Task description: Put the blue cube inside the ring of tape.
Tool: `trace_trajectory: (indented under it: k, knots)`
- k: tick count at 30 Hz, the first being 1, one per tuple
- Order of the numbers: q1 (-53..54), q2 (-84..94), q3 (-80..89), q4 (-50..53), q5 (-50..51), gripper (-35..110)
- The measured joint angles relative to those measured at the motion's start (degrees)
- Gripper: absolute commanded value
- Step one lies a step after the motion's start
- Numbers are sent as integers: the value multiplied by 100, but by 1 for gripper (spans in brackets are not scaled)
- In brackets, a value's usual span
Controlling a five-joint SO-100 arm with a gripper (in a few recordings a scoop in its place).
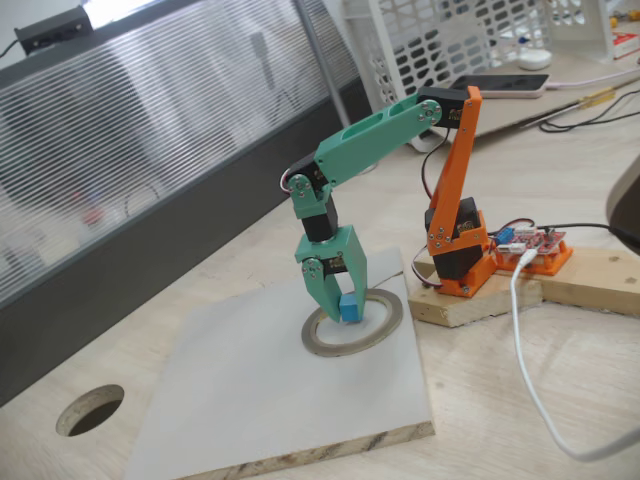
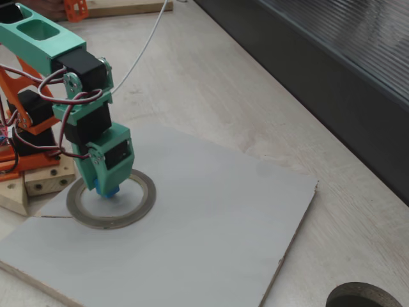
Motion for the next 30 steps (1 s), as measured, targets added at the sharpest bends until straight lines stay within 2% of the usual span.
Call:
trace_trajectory:
  k: [12,22,30]
  knots:
    - [26,0,0,0,0,13]
    - [26,0,0,0,0,41]
    - [35,0,0,0,0,46]
